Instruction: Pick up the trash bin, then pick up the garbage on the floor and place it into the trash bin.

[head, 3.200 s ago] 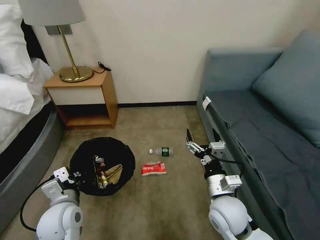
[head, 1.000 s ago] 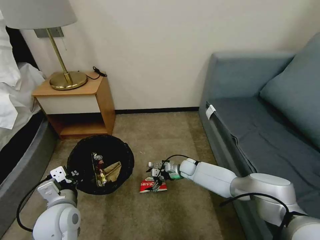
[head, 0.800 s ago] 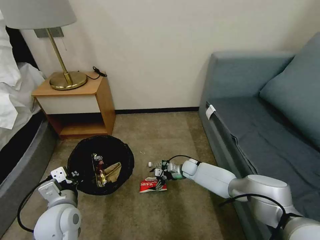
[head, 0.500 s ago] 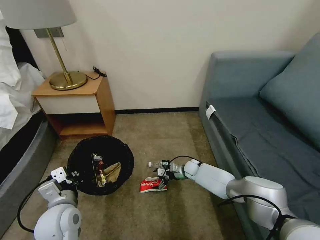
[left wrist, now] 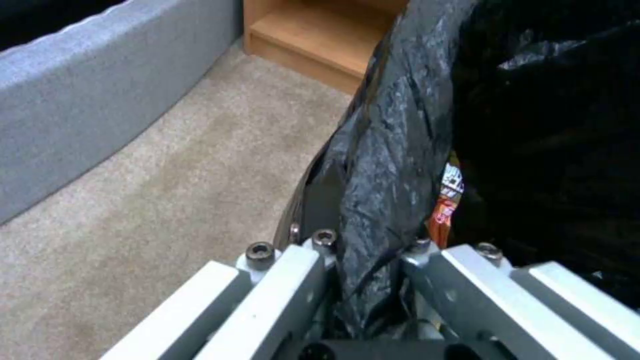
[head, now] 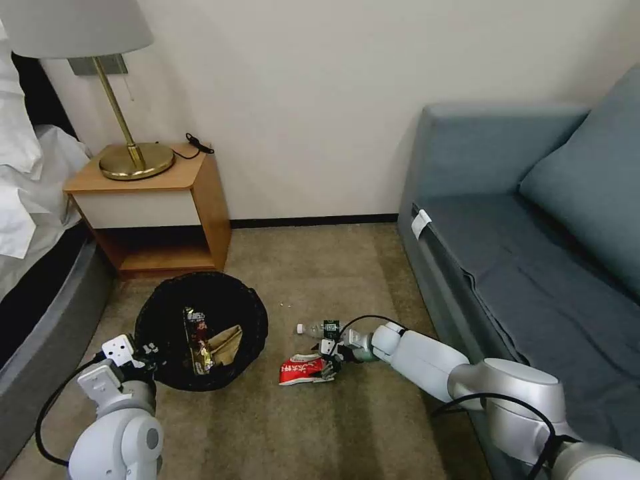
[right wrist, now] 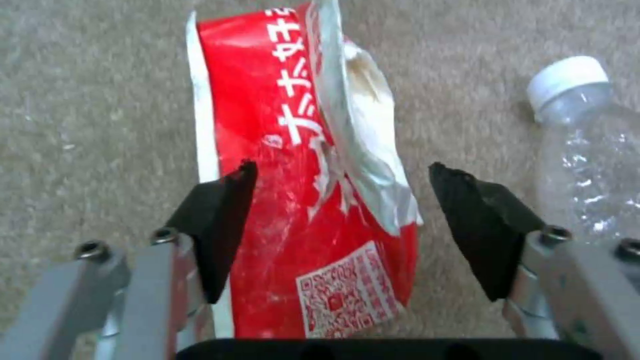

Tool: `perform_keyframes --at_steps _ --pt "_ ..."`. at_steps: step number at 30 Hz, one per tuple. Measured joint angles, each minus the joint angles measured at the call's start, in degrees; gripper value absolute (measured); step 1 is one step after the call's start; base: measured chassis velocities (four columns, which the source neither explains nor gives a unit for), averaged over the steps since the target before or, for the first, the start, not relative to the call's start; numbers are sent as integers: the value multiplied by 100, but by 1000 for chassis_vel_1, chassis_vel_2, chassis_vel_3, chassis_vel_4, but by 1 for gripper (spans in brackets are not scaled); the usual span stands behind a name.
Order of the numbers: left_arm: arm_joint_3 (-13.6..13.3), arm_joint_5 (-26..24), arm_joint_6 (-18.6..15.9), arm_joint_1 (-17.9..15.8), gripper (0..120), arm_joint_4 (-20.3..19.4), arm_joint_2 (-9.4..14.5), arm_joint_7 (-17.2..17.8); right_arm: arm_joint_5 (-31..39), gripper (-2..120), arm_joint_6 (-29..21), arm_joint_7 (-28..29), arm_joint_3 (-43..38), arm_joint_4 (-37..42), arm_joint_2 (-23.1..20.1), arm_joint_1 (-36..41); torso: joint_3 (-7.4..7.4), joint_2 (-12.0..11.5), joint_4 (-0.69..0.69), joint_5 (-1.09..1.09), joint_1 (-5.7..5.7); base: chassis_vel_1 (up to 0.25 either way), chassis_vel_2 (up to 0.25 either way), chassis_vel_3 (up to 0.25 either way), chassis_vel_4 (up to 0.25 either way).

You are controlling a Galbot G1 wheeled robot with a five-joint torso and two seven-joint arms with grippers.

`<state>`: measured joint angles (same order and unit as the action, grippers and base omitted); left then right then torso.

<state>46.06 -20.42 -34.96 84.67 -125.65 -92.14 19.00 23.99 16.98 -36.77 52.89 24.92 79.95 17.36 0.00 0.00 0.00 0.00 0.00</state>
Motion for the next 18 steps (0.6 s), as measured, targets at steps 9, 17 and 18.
perform_keyframes --at_steps 9,17,18 --pt "-22 37 15 -6 2 43 0 -9 -17 38 54 -4 -93 -32 -1 66 0 0 0 0 0 0 0 0 0" --pt "-31 39 17 -19 2 57 0 -13 -7 10 129 -7 -135 13 -53 127 0 0 0 0 0 0 0 0 0" --pt "-34 38 17 -22 2 62 0 -14 1 7 133 -8 -142 38 -64 136 0 0 0 0 0 0 0 0 0"
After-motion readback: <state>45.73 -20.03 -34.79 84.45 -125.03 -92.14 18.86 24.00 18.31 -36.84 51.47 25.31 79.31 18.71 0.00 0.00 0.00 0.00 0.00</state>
